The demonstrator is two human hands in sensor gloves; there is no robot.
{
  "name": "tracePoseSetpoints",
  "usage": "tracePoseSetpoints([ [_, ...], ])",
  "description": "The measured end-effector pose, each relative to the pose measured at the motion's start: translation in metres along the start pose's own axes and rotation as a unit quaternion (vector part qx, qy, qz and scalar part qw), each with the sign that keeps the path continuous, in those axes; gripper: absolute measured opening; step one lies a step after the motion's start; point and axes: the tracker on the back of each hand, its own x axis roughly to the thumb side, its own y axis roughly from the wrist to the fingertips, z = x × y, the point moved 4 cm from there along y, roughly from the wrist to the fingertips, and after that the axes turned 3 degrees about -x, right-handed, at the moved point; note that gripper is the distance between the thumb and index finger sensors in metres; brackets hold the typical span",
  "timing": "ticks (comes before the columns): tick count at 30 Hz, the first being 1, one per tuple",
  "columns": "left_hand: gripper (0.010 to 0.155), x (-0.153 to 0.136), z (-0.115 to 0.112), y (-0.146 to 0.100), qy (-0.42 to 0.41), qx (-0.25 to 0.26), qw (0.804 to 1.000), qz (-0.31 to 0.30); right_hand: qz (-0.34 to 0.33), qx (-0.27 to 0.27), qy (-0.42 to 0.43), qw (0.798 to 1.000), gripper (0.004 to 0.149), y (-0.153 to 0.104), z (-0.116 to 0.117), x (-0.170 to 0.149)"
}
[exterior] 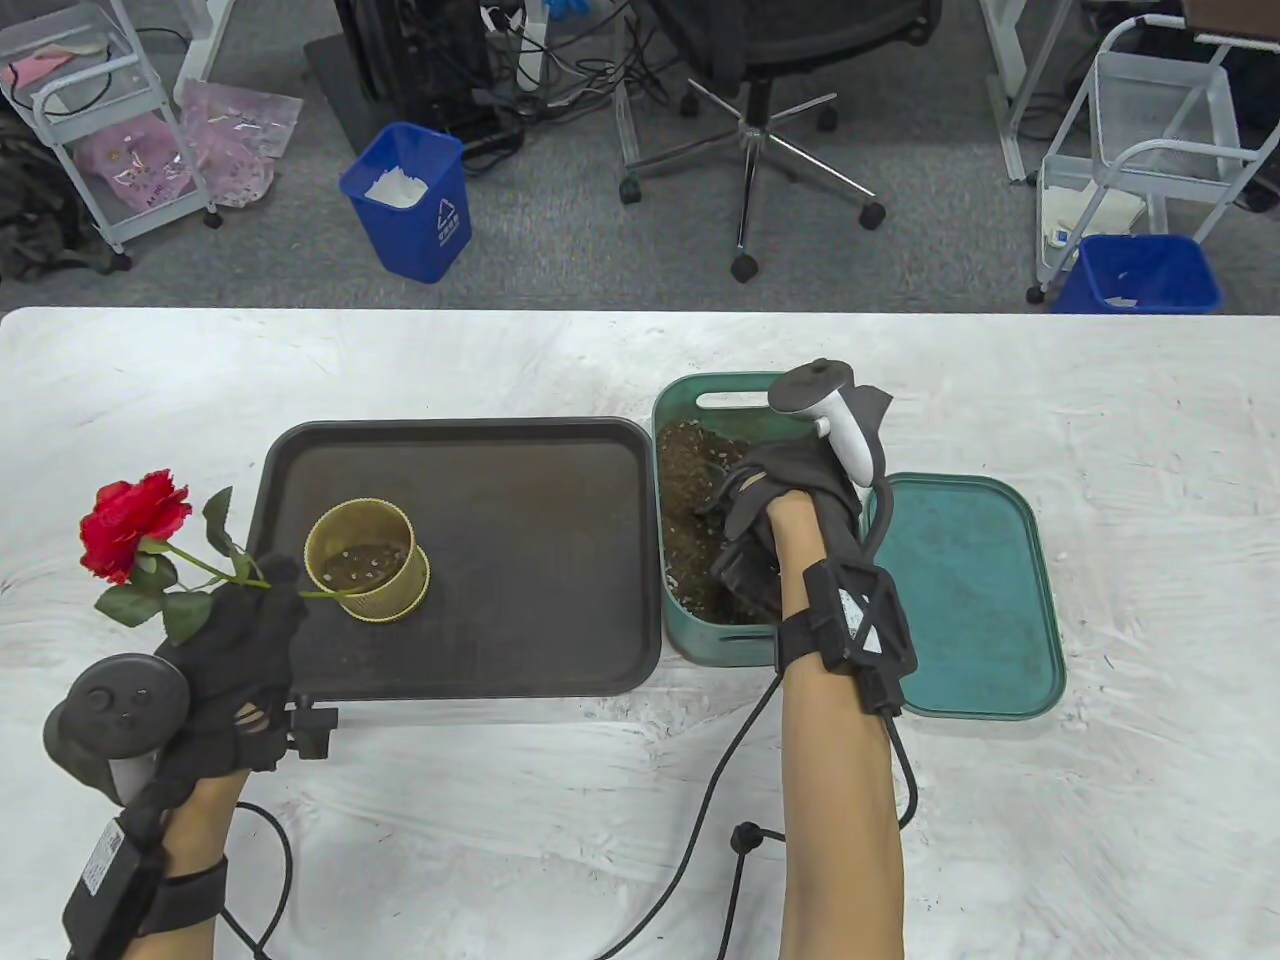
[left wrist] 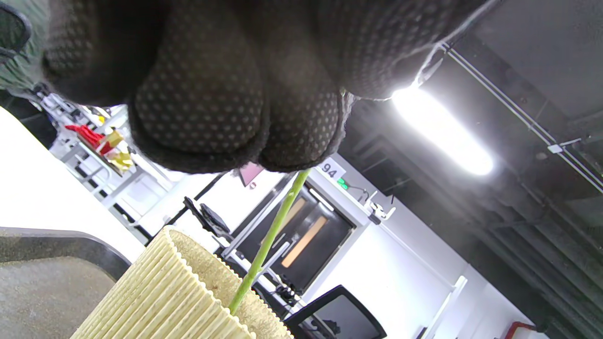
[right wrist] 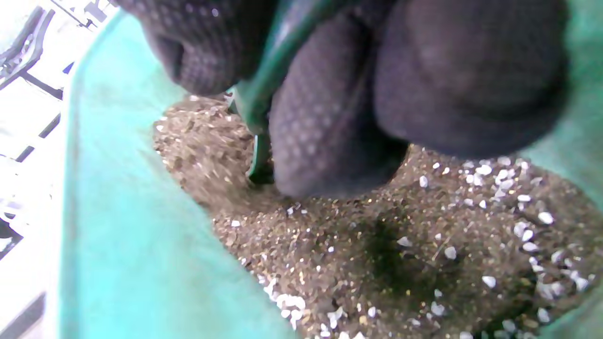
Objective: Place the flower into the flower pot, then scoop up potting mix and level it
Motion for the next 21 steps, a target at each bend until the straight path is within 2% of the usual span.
tracePoseSetpoints([
  [7, 0.047, 0.0, 0.0, 0.0, -0.001, 0.0, 1.0, 0.001, -0.01, 0.027, 0.067, 0.997, 0.053, -0.002, -0.001, -0.011],
  [14, 0.047, 0.001, -0.001, 0.0, -0.001, -0.003, 1.0, -0.003, -0.021, 0.039, 0.145, 0.988, 0.053, -0.015, -0.006, -0.024],
  [21, 0.046, 0.0, -0.001, 0.0, -0.005, -0.002, 1.0, 0.001, -0.031, 0.012, 0.177, 0.984, 0.052, -0.037, -0.021, -0.028],
])
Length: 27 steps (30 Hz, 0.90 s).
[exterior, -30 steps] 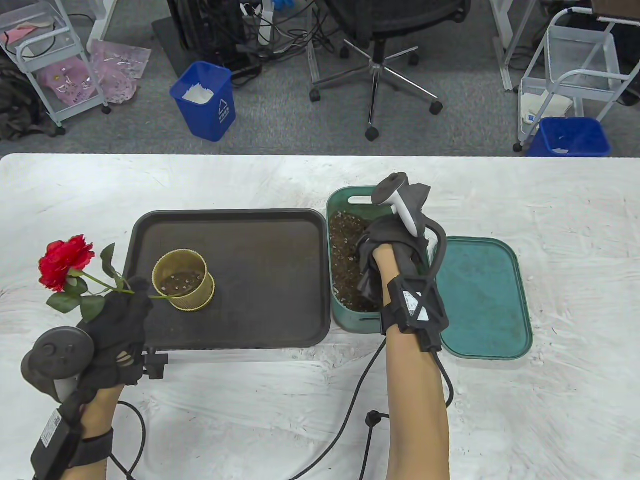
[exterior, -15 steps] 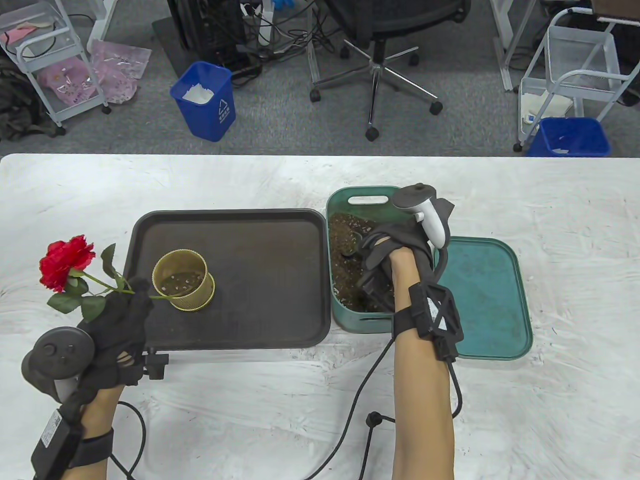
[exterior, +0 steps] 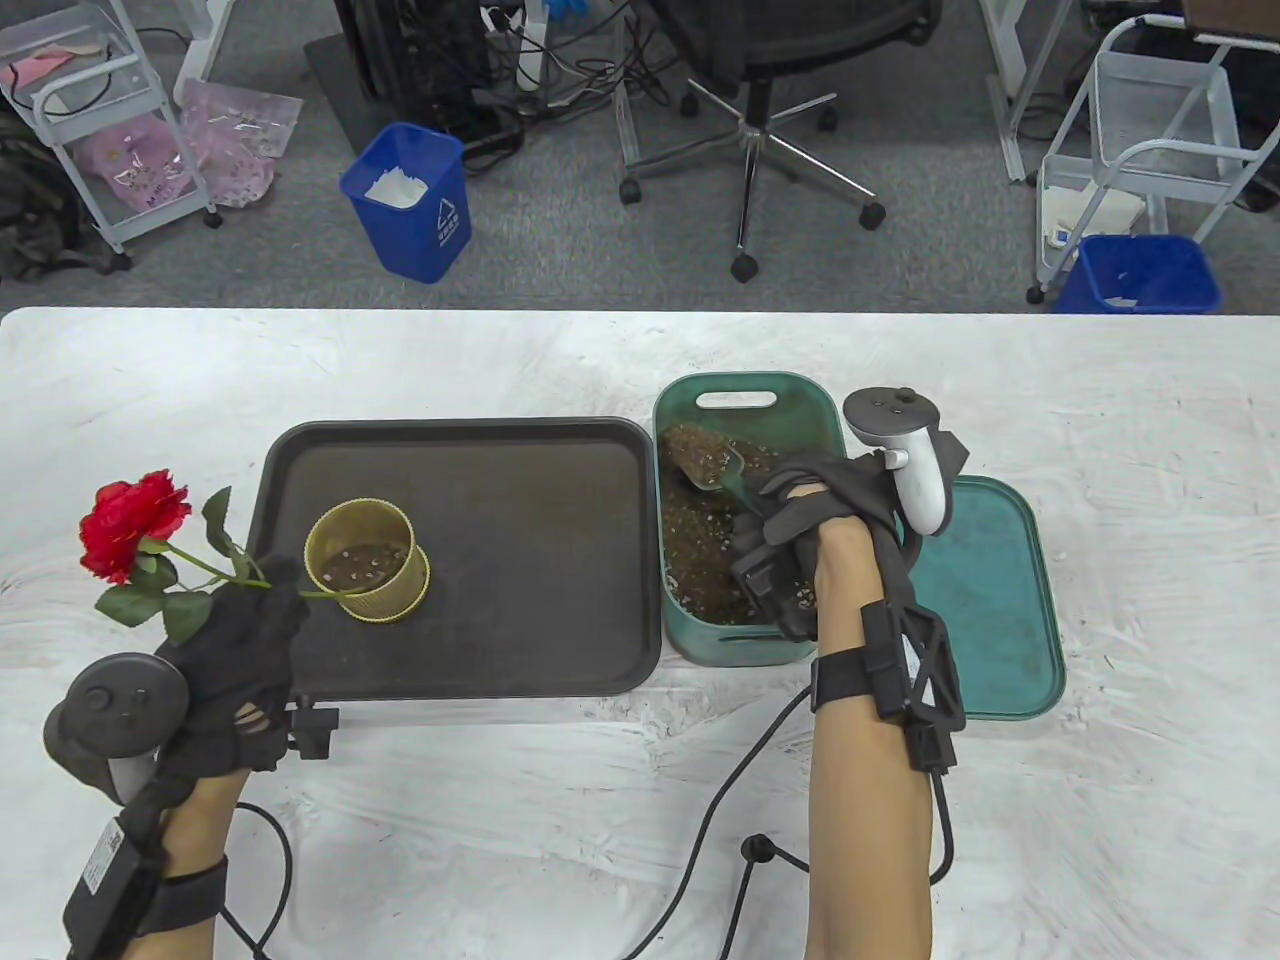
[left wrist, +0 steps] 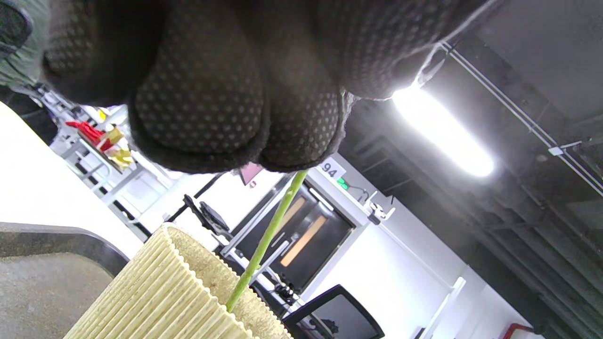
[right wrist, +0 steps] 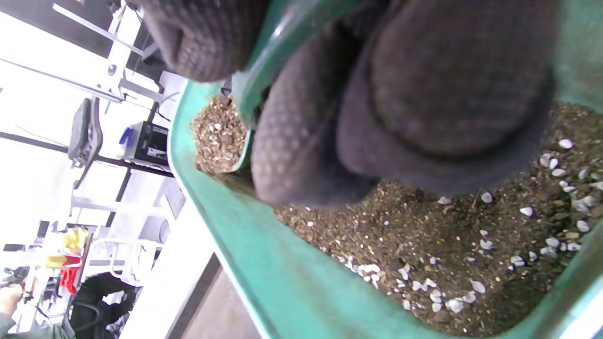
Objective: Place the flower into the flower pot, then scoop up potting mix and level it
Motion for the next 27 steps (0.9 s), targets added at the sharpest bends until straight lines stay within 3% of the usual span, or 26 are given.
tracePoseSetpoints([
  [6, 0.047, 0.0, -0.001, 0.0, -0.002, -0.002, 1.0, -0.001, -0.02, -0.022, 0.016, 0.999, 0.052, -0.019, -0.01, 0.01],
  [12, 0.047, 0.0, 0.0, 0.0, 0.003, -0.002, 1.0, -0.004, -0.056, -0.003, -0.005, 0.998, 0.052, -0.033, 0.01, 0.034],
  [16, 0.047, 0.0, 0.0, 0.0, 0.004, -0.001, 1.0, -0.002, -0.089, 0.034, -0.028, 0.995, 0.052, -0.039, 0.044, 0.056],
  [27, 0.047, 0.0, 0.0, 0.0, 0.004, -0.002, 1.0, -0.003, -0.146, 0.157, -0.096, 0.972, 0.052, -0.039, 0.181, 0.096],
])
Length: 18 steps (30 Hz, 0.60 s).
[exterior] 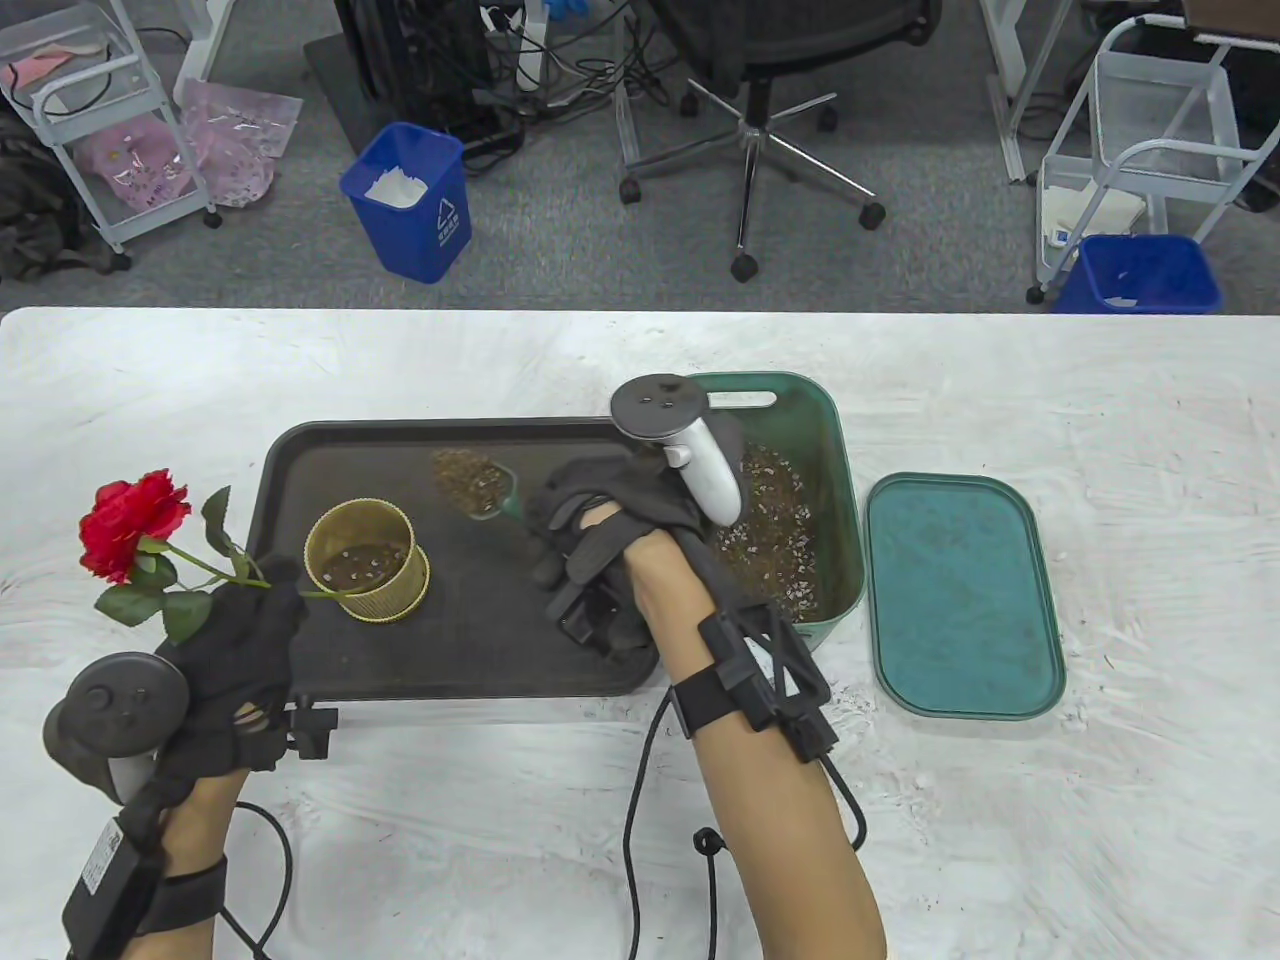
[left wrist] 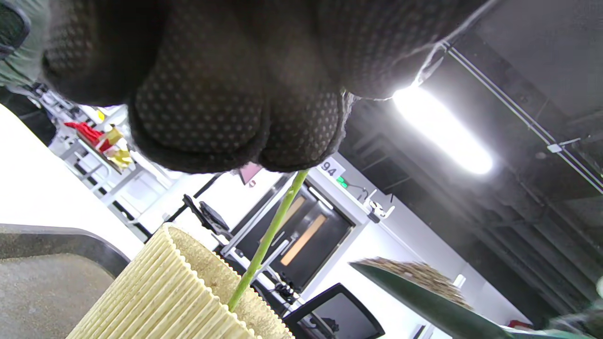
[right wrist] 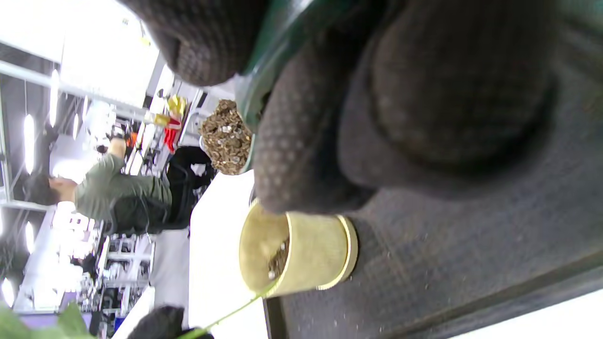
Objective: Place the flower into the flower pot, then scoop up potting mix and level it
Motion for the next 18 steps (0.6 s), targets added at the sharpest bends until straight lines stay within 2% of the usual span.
tracePoseSetpoints([
  [5, 0.047, 0.0, -0.001, 0.0, 0.001, -0.001, 1.0, -0.002, 0.001, 0.017, -0.043, 0.999, 0.052, 0.019, 0.037, 0.011],
  [10, 0.046, 0.0, 0.0, 0.0, 0.002, 0.0, 1.0, -0.001, -0.003, 0.001, -0.116, 0.993, 0.052, 0.028, 0.063, 0.022],
  [15, 0.047, 0.0, -0.001, 0.0, -0.001, -0.002, 1.0, 0.0, -0.036, -0.063, -0.216, 0.974, 0.053, 0.022, 0.079, 0.04],
  [18, 0.047, 0.001, -0.001, 0.0, 0.002, -0.003, 1.0, -0.003, -0.061, -0.104, -0.284, 0.951, 0.053, 0.013, 0.088, 0.051],
])
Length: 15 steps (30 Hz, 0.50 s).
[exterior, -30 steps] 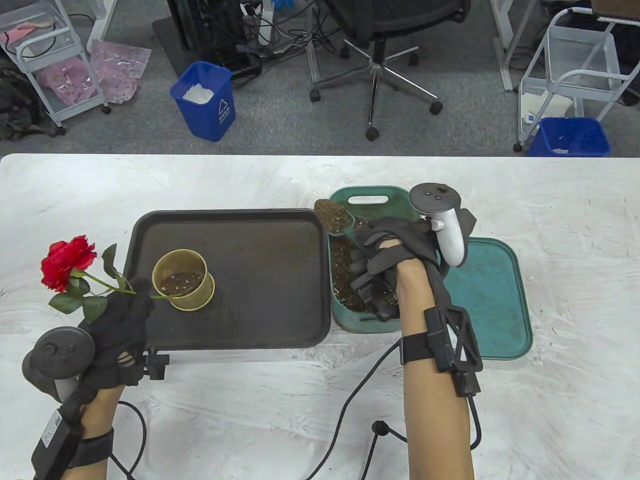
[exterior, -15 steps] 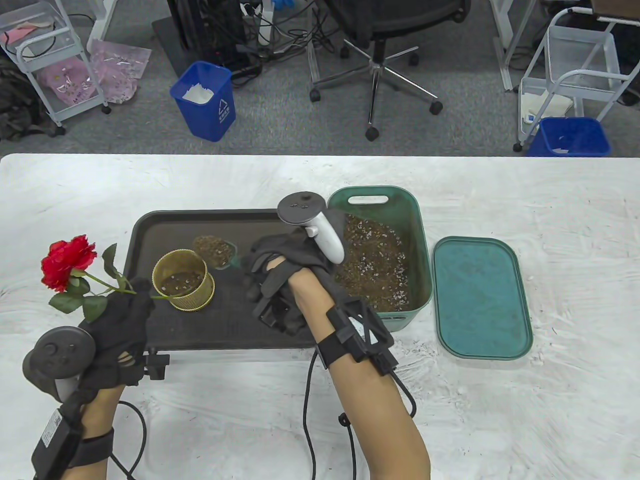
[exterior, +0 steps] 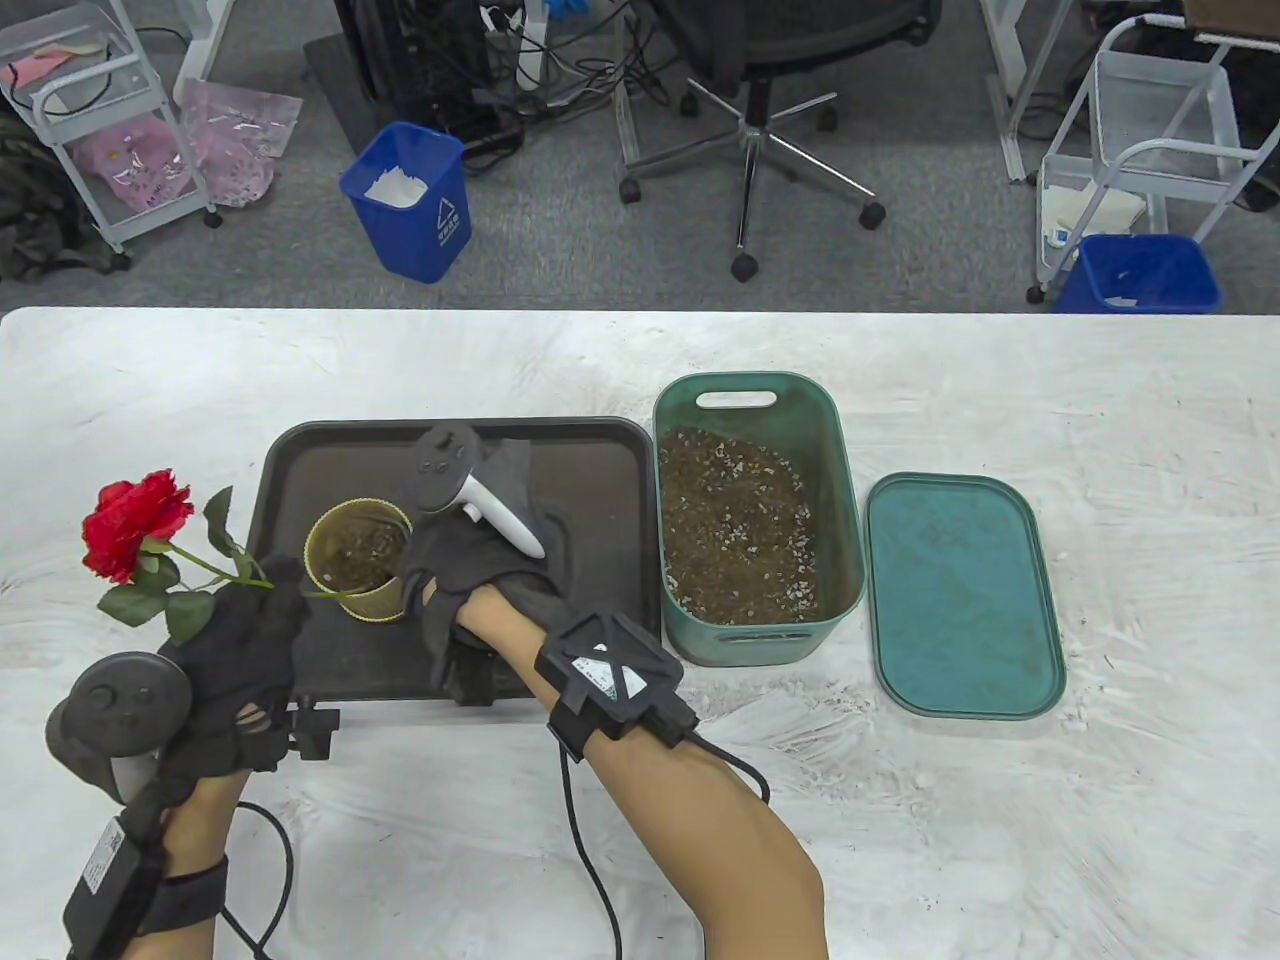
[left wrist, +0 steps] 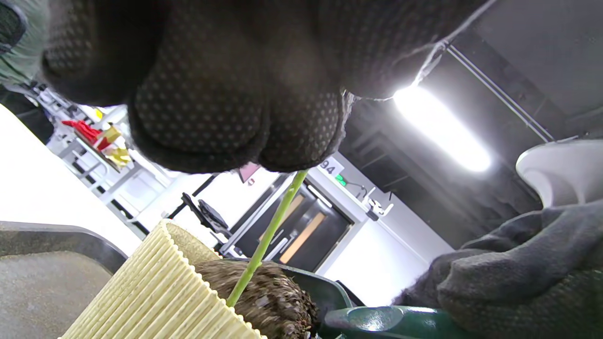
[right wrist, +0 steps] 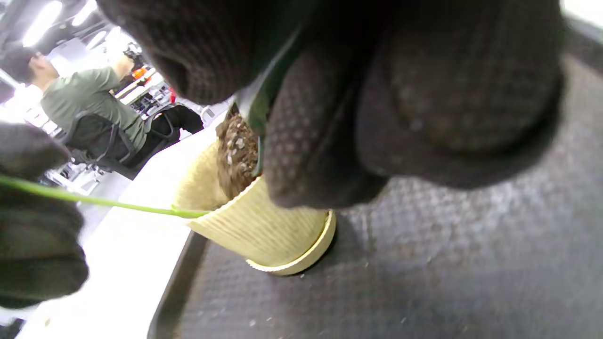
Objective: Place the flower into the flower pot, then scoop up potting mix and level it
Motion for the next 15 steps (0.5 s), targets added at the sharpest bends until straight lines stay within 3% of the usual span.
tracePoseSetpoints([
  [4, 0.047, 0.0, 0.0, 0.0, 0.001, -0.001, 1.0, -0.001, -0.027, -0.054, -0.085, 0.995, 0.053, -0.012, -0.001, 0.018],
  [9, 0.047, 0.0, 0.0, 0.0, 0.002, 0.0, 1.0, 0.0, -0.075, -0.134, -0.195, 0.969, 0.054, -0.027, -0.001, 0.04],
  [15, 0.047, 0.001, -0.001, -0.001, 0.001, -0.002, 1.0, -0.003, -0.094, -0.169, -0.223, 0.955, 0.054, -0.042, -0.01, 0.042],
])
